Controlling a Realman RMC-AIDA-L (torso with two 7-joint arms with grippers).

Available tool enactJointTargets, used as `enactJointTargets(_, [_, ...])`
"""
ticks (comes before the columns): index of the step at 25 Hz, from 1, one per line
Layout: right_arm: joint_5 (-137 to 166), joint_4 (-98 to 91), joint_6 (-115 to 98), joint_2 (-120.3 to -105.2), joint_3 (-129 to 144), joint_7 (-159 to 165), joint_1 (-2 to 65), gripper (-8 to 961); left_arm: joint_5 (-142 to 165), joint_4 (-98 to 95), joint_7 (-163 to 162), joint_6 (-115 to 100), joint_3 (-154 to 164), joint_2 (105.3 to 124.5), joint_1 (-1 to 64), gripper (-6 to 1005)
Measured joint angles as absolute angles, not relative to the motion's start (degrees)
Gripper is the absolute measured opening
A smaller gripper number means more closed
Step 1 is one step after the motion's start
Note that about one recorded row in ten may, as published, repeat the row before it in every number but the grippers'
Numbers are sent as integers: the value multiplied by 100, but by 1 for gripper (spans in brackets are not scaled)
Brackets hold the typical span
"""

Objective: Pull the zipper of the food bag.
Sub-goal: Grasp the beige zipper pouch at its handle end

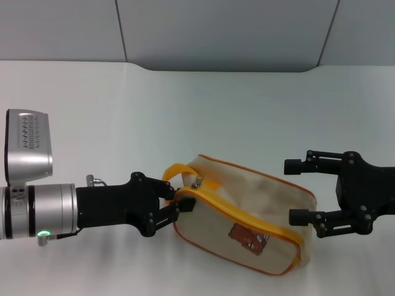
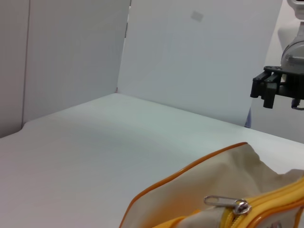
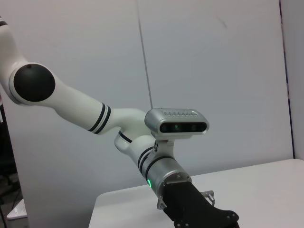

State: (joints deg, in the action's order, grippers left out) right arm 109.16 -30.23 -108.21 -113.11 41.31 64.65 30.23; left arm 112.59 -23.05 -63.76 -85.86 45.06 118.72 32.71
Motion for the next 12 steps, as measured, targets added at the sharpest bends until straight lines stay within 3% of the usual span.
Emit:
enactJointTargets(5, [10870, -3023, -10813, -11328, 4027, 6438, 3026, 769, 11259, -2319, -6321, -8639, 4506, 11857, 3311, 181])
enactJointTargets(8, [10861, -3037, -10756, -11402, 3648, 6308, 3054, 767, 11234, -2364, -6270, -8715, 4496, 11829, 3332, 143])
enactJointTargets(10, [10860, -3117, -10657, -11535, 3285, 6096, 3080, 765, 11199, -2373, -6232, -8764, 4494, 11799, 3349, 118])
enactJointTargets(11, [10859, -3285, -10533, -11710, 3033, 5806, 3100, 764, 11114, -2468, -6187, -8917, 4489, 11725, 3381, 112])
enactJointTargets(12, [10859, -3285, -10533, -11710, 3033, 5806, 3100, 763, 11114, -2468, -6187, -8917, 4489, 11725, 3381, 106])
